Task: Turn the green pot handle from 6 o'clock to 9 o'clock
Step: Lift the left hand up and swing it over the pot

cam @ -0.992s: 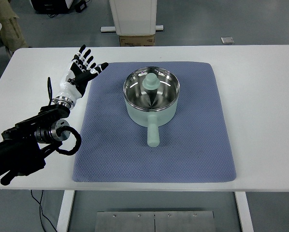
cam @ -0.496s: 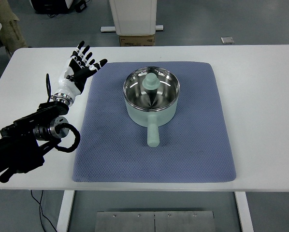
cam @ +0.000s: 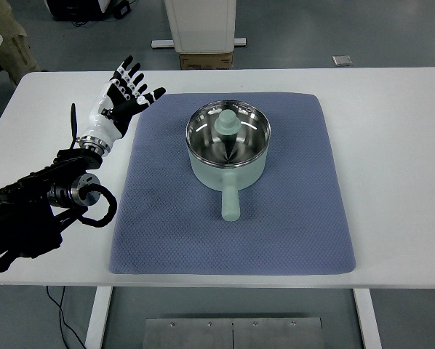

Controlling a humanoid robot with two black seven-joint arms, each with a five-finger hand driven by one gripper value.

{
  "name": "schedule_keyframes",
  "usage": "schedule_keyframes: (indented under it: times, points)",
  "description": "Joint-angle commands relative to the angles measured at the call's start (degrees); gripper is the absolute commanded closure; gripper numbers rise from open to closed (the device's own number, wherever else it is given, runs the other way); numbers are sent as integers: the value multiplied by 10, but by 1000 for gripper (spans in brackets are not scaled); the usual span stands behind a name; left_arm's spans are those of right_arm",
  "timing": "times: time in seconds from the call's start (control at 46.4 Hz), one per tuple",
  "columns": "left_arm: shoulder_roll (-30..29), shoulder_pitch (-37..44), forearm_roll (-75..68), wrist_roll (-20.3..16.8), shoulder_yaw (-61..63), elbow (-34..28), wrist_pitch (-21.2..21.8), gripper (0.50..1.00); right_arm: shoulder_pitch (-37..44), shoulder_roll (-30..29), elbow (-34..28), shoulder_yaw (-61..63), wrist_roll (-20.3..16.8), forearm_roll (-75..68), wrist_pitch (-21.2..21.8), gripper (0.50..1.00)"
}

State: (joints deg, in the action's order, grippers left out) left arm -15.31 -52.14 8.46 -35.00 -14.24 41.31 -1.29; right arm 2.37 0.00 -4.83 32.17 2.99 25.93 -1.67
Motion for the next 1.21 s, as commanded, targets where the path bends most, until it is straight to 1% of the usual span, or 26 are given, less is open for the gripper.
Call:
schedule_keyframes:
  times: [0.0, 0.022, 0.237, 0.668, 1.186]
  points:
    - [-11, -1, -5, 0, 0, 4, -4, 500, 0, 0, 0, 0, 0, 0, 0, 500]
    - [-17, -5, -12, 0, 0, 11, -11, 500, 0, 0, 0, 0, 0, 0, 0, 500]
    - [-43, -16, -28, 0, 0, 28, -21, 500, 0, 0, 0, 0, 0, 0, 0, 500]
    - [-94, -37, -76, 0, 0, 87, -21, 500, 0, 0, 0, 0, 0, 0, 0, 500]
    - [-92, -67, -164, 0, -3, 90, -21, 500, 0, 0, 0, 0, 0, 0, 0, 500]
